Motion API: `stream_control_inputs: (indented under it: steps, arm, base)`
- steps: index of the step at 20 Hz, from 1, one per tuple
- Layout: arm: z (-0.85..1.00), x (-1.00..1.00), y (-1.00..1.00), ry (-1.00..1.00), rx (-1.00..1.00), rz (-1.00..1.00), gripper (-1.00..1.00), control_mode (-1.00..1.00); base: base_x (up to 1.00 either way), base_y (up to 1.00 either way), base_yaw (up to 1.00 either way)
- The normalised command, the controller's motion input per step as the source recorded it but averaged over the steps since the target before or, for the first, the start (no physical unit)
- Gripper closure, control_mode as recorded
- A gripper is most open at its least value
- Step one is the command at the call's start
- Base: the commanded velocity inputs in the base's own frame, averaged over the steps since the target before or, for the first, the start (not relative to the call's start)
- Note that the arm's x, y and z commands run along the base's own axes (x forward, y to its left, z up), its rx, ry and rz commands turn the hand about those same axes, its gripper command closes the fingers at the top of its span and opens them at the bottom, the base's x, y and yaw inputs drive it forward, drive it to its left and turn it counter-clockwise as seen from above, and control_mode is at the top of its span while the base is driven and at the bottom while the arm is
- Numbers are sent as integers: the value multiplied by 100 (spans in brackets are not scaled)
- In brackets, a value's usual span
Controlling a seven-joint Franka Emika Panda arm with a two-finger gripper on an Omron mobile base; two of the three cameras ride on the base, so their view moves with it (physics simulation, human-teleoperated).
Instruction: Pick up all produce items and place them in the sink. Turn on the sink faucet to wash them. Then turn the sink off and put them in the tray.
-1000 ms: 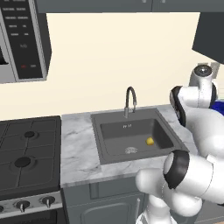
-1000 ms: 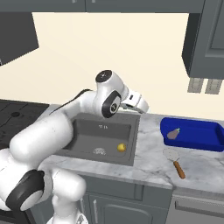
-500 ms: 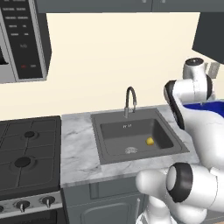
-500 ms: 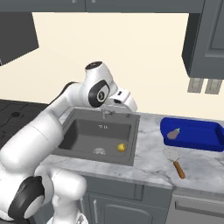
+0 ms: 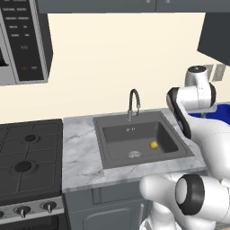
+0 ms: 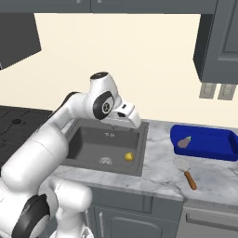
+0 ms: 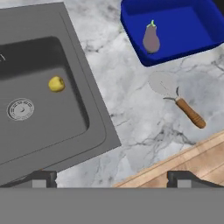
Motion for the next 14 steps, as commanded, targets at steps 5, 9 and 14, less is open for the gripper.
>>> stream_control_inputs:
  steps: [5,9,14]
  arm:
    - [-48,0,26,0,4,5,-100,-100]
    - [-37,23,32,0,4,8,-100,-100]
    - [-24,49,28,0,4,7,-100,-100]
  base:
    - [0,0,0]
    - [0,0,0]
    - [0,0,0]
